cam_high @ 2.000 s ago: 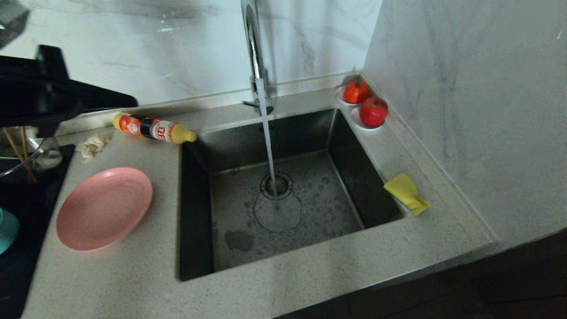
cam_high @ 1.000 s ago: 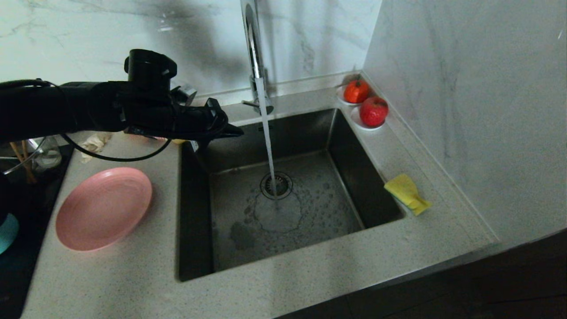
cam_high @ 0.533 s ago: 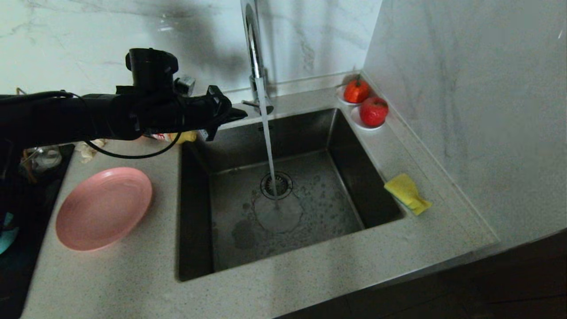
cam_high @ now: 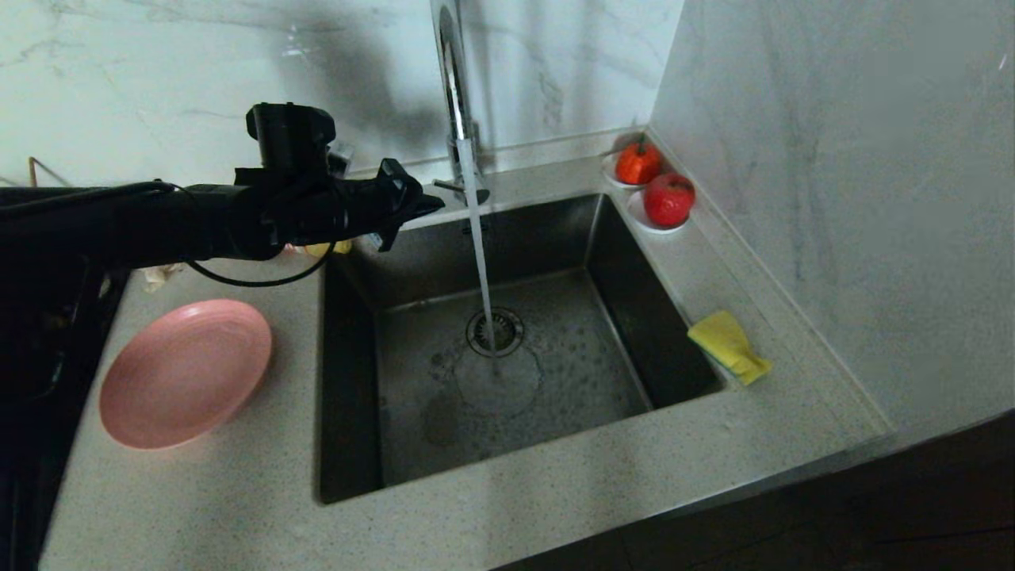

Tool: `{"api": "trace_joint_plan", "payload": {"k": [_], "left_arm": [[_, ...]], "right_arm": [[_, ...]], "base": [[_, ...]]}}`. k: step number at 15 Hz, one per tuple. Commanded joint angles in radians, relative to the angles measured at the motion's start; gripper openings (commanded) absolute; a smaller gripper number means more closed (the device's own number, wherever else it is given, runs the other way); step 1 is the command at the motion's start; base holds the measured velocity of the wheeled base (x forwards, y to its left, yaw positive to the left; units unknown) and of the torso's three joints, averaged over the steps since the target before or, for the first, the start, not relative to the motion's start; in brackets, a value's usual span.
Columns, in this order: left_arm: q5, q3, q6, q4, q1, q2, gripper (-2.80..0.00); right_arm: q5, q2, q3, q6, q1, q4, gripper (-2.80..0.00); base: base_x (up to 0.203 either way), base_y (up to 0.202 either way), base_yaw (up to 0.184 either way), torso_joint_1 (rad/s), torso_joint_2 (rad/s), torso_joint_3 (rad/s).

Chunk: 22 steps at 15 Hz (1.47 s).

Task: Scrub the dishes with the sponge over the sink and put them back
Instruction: Turn off the faucet

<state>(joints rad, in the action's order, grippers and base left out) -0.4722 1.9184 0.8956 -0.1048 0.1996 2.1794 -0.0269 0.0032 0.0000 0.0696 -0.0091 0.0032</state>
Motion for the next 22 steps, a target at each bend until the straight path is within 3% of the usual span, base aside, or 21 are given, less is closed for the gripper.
{"api": "trace_joint_plan", "payload": {"k": [1,5,12,16,22], "left_arm": [[0.01,0.016,0.003,-0.022,0.0,0.027,-2.8],[0.066,0.014,0.003,-0.146,0.011,0.056,-2.8],[0.068,0.014,0.005,-0.284,0.023,0.098,-2.8],[0.094,0.016,0.005,-0.344,0.023,0.108,-2.8],[0.124,0.019,-0.004,-0.348,0.021,0.112,-2.8]], "right_arm": [[-0.001,0.001,0.0,0.001,0.0,0.0,-2.8],[-0.001,0.001,0.0,0.001,0.0,0.0,-2.8],[-0.001,0.001,0.0,0.001,0.0,0.0,-2.8],[-0.001,0.001,0.0,0.001,0.0,0.0,-2.8],[-0.001,0.001,0.0,0.001,0.0,0.0,-2.8]], "base": [[0.0,0.0,0.0,0.0,0.0,0.0],[0.0,0.0,0.0,0.0,0.0,0.0],[0.0,0.0,0.0,0.0,0.0,0.0],[0.0,0.0,0.0,0.0,0.0,0.0],[0.0,0.0,0.0,0.0,0.0,0.0]]}}
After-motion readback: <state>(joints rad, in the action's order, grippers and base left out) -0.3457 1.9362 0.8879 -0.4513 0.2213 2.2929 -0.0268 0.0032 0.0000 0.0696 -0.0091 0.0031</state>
